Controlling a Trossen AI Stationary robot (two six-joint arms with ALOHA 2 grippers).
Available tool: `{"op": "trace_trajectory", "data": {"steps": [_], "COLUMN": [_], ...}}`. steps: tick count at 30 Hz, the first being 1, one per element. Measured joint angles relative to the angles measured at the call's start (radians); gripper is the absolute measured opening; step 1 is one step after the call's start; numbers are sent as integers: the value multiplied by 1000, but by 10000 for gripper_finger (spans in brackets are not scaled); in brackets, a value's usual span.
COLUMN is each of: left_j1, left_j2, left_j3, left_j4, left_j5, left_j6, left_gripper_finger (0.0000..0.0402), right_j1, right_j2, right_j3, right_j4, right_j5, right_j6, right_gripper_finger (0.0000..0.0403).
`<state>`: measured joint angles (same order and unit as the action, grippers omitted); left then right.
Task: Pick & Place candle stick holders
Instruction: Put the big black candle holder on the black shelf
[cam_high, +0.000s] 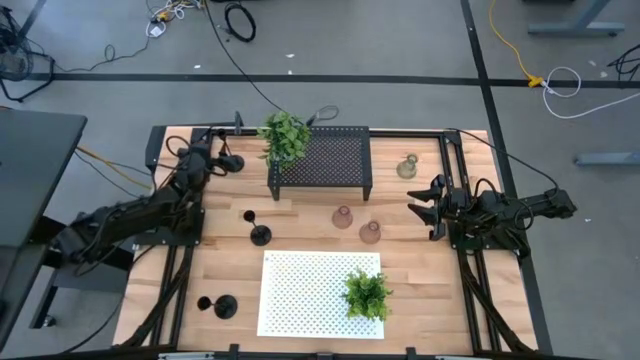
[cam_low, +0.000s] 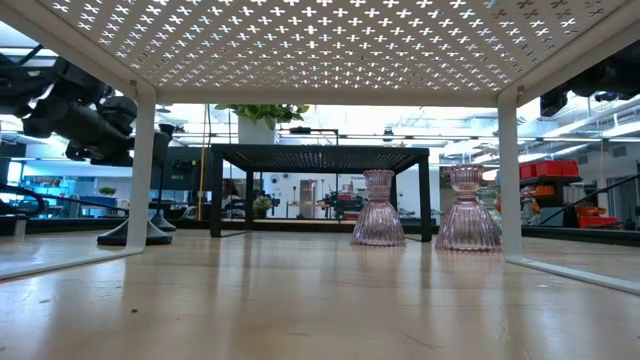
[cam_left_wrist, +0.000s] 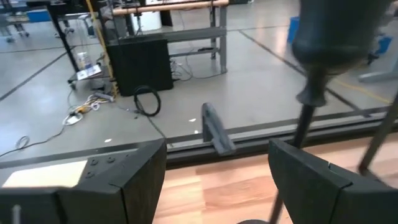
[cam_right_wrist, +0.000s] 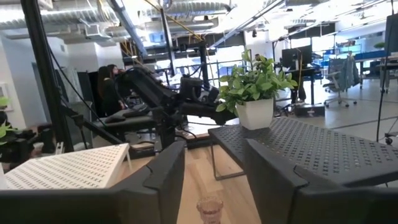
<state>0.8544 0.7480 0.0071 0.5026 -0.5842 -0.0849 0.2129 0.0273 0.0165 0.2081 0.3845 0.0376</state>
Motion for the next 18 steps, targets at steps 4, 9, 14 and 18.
{"op": "trace_trajectory", "data": {"steps": [4,9,14,18], "left_j1": [33,48,45,45], "left_j2": [53,90,90,90], "left_j3": [0,0,0,0], "left_j4": [26,77,80,108], "left_j5": [4,-5,-11,-4], "left_j6": [-5,-14,-27,-35], "left_gripper_finger": [282,282,276,240], "right_j1": [0,0,0,0], "right_j2": [0,0,0,0], "right_j3": [0,0,0,0], "right_j4": [0,0,0,0], "right_j5": [0,0,0,1], "right_j6": [0,3,-5,-17], "right_gripper_finger": [187,192,187,181]}}
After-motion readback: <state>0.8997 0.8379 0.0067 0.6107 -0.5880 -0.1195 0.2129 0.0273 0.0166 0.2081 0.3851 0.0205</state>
